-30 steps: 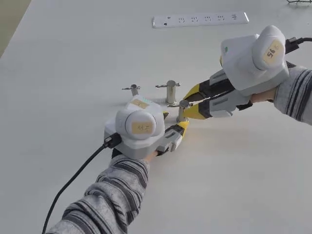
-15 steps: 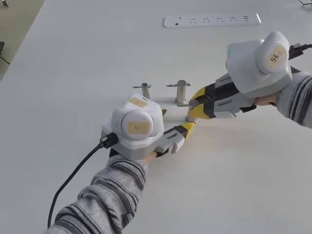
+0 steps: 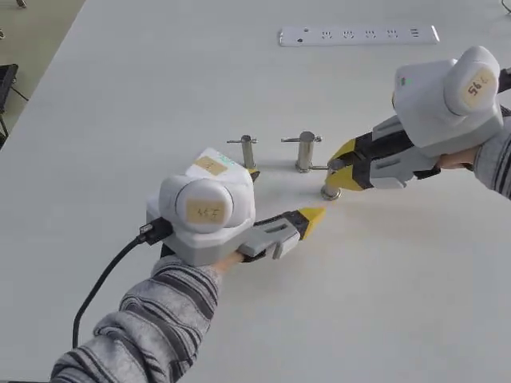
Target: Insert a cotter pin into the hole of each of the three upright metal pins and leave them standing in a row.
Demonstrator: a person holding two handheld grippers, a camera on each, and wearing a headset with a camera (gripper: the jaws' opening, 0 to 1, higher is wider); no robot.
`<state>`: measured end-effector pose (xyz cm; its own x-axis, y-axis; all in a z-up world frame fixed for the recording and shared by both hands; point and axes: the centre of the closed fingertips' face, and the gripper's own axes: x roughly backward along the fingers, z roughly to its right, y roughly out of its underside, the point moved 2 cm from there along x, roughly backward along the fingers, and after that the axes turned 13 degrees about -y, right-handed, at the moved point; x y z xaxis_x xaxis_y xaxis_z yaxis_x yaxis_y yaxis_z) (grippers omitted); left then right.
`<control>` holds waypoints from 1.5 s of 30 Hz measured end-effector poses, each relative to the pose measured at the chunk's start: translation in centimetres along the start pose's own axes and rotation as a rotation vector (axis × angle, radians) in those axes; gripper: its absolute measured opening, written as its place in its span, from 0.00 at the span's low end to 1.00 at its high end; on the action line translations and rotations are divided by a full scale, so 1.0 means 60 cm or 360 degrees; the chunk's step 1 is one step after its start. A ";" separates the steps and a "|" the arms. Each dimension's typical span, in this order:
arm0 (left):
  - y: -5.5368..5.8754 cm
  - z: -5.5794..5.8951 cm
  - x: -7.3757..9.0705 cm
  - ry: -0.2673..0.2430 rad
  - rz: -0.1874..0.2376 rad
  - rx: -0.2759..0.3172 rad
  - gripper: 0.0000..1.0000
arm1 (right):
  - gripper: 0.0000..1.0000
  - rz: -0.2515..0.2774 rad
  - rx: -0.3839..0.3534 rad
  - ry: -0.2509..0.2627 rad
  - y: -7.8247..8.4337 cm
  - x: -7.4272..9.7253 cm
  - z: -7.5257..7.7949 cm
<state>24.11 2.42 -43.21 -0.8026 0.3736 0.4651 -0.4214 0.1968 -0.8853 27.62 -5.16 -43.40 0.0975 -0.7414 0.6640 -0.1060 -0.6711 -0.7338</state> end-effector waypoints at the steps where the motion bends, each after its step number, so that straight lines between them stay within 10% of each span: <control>1: -0.001 -0.003 0.001 -0.0004 0.0002 0.0006 0.63 | 0.08 -0.0001 -0.0006 0.0004 0.001 0.002 0.002; 22: -0.022 -0.051 0.024 -0.0083 0.0060 0.0012 0.74 | 0.08 -0.0042 -0.0029 0.0084 0.023 0.037 0.065; 45: -0.030 -0.074 0.026 -0.0049 0.0067 -0.0043 0.75 | 0.08 -0.0067 0.0001 -0.0017 0.035 0.046 0.084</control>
<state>25.48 6.68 -40.88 -0.8322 0.3542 0.4266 -0.3754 0.2062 -0.9036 32.65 -8.61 -43.83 0.1124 -0.7123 0.6928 -0.1008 -0.7018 -0.7052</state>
